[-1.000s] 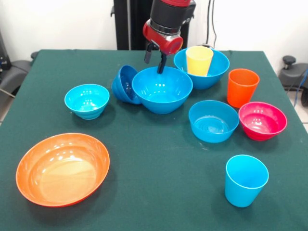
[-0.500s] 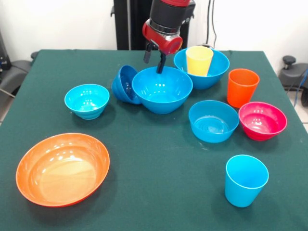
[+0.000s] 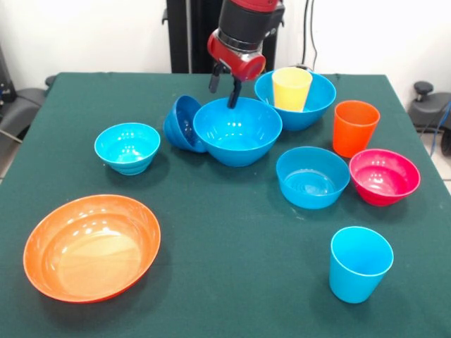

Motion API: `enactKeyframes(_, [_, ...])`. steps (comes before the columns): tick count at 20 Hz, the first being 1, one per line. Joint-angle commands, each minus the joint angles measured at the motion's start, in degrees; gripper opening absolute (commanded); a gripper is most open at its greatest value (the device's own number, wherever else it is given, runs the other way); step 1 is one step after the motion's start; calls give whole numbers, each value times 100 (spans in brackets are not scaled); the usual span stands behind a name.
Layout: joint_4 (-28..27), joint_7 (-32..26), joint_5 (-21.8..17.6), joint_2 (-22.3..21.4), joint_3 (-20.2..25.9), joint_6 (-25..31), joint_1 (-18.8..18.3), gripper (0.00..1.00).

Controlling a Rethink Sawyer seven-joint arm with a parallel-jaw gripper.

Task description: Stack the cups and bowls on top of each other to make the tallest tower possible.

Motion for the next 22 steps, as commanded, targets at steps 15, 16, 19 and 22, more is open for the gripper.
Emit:
enactKeyframes(15, [-515, 266, 0, 162, 416, -45, 19, 100])
enactKeyframes(16, [-523, 271, 2, 179, 414, -56, 26, 100])
enactKeyframes(19, [-539, 296, 20, 199, 380, -63, 61, 100])
enactKeyframes(22, [-586, 329, 34, 294, 370, -158, 82, 100])
